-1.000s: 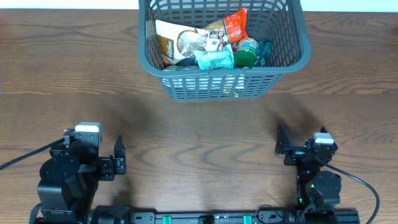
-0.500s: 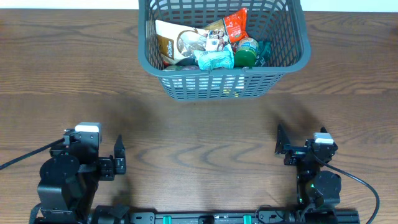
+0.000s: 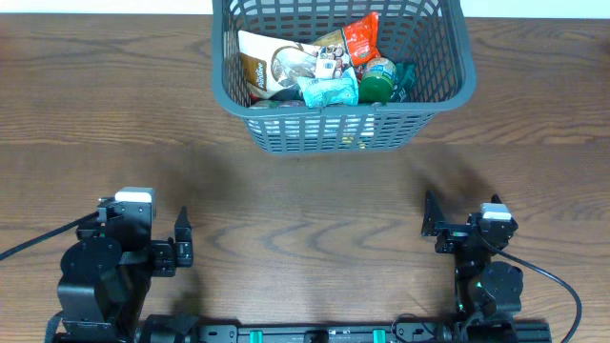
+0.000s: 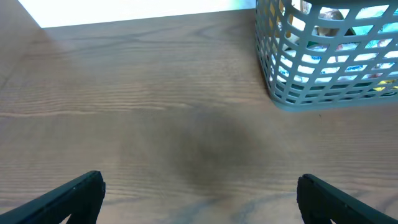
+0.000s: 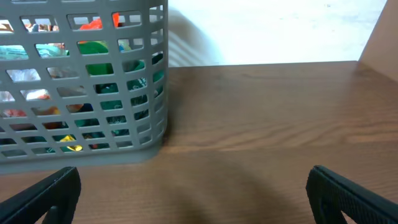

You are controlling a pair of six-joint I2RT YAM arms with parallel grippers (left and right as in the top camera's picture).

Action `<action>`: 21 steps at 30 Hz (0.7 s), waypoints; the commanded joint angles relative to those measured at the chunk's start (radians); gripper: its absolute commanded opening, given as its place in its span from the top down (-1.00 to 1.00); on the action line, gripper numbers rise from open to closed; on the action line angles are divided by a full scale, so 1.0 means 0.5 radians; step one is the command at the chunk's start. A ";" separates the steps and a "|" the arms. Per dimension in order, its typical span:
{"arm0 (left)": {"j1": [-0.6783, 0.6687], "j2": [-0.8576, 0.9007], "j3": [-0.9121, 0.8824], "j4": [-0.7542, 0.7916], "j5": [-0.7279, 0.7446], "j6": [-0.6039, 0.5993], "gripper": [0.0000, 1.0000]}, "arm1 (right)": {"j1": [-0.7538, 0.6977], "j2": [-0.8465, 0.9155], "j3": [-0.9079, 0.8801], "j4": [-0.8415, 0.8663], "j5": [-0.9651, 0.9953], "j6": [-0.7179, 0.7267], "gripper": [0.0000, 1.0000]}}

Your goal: Pack container

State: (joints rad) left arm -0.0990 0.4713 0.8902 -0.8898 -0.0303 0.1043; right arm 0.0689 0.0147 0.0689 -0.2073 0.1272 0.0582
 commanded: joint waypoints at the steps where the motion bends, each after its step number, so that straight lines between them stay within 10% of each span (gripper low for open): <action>1: 0.007 0.005 -0.008 0.002 -0.019 -0.018 -0.97 | -0.015 -0.019 -0.012 0.007 -0.009 -0.029 -0.98; 11: 0.007 -0.333 -0.133 -0.089 0.071 -0.025 -0.97 | -0.015 -0.019 -0.012 0.007 -0.009 -0.029 -0.98; 21: 0.007 -0.896 -1.038 1.102 0.090 -0.182 -0.97 | -0.015 -0.019 -0.012 0.007 -0.009 -0.029 -0.99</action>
State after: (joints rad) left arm -0.0990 0.0685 0.4538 -0.4335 0.0013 0.0536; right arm 0.0689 0.0135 0.0677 -0.2043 0.1265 0.0559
